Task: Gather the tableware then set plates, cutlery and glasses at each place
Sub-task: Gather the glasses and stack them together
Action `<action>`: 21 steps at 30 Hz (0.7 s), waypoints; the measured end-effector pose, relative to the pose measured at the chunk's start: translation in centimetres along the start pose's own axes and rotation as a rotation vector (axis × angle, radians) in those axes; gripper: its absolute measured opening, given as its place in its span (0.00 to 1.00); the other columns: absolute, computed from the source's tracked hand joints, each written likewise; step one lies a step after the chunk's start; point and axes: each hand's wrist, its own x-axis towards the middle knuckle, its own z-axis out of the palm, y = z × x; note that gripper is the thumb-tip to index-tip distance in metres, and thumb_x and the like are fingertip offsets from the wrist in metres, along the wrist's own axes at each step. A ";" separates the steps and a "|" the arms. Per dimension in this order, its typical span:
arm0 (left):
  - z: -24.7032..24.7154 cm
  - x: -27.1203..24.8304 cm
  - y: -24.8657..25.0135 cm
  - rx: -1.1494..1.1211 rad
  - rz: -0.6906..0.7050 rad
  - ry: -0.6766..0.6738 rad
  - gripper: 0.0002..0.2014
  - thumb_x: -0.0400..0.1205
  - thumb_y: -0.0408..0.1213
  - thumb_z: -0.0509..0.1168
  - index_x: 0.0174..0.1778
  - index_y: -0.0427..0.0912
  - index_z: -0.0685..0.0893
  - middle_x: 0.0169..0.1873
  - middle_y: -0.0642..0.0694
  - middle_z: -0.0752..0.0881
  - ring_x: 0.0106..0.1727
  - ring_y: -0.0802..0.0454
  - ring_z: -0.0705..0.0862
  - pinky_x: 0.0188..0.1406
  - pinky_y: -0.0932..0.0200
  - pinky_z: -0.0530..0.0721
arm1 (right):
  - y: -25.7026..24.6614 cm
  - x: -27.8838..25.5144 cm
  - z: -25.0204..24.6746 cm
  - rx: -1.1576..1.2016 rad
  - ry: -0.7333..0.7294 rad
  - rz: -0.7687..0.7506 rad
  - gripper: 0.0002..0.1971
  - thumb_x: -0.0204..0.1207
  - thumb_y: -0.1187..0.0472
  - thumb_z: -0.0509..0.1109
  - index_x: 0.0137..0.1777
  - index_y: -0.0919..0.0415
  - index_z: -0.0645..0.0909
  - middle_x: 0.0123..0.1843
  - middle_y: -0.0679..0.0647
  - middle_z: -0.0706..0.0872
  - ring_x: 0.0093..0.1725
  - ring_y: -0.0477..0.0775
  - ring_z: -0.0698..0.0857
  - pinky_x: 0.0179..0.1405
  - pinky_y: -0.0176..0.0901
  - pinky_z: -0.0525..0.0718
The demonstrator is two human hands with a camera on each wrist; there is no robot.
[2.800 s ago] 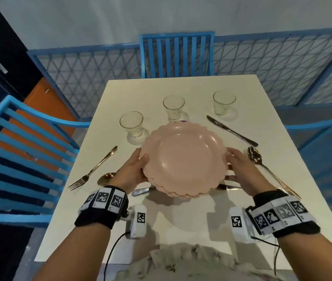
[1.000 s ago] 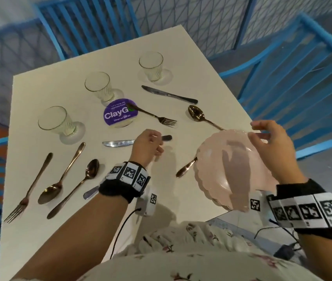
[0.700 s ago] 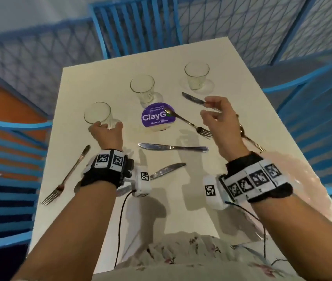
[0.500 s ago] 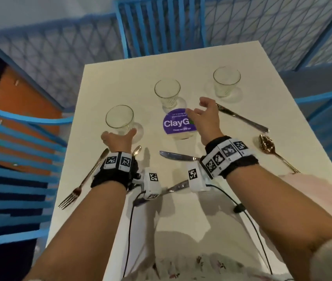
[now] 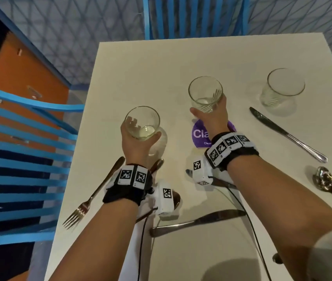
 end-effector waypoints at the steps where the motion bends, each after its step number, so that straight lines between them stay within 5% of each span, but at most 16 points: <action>1: 0.1 0.0 -0.1 -0.013 0.012 -0.010 0.37 0.66 0.23 0.77 0.70 0.42 0.70 0.60 0.51 0.76 0.54 0.62 0.78 0.32 0.85 0.75 | -0.1 0.4 0.1 -0.004 0.007 -0.004 0.47 0.63 0.61 0.82 0.79 0.60 0.58 0.75 0.55 0.73 0.73 0.53 0.73 0.65 0.32 0.70; 7: 0.2 0.6 -0.6 0.001 0.098 -0.001 0.34 0.62 0.25 0.80 0.58 0.51 0.70 0.58 0.54 0.79 0.60 0.56 0.79 0.58 0.70 0.77 | 0.1 1.2 0.6 0.052 0.032 -0.071 0.42 0.60 0.64 0.83 0.73 0.63 0.66 0.69 0.54 0.78 0.64 0.48 0.77 0.45 0.07 0.69; 14: -0.3 0.0 2.7 -0.108 0.212 -0.085 0.39 0.53 0.40 0.81 0.60 0.53 0.74 0.56 0.57 0.81 0.61 0.56 0.80 0.69 0.46 0.79 | -0.3 -0.8 -0.4 0.049 -0.078 -0.098 0.41 0.60 0.65 0.83 0.71 0.62 0.65 0.65 0.52 0.79 0.61 0.47 0.77 0.56 0.27 0.74; 21: 1.1 -2.3 9.3 -0.270 0.403 -0.316 0.37 0.56 0.34 0.79 0.60 0.37 0.72 0.55 0.50 0.80 0.60 0.55 0.80 0.64 0.62 0.79 | -0.7 -4.8 -1.4 0.030 -0.240 -0.180 0.43 0.57 0.66 0.84 0.71 0.60 0.66 0.63 0.50 0.78 0.66 0.51 0.78 0.70 0.46 0.76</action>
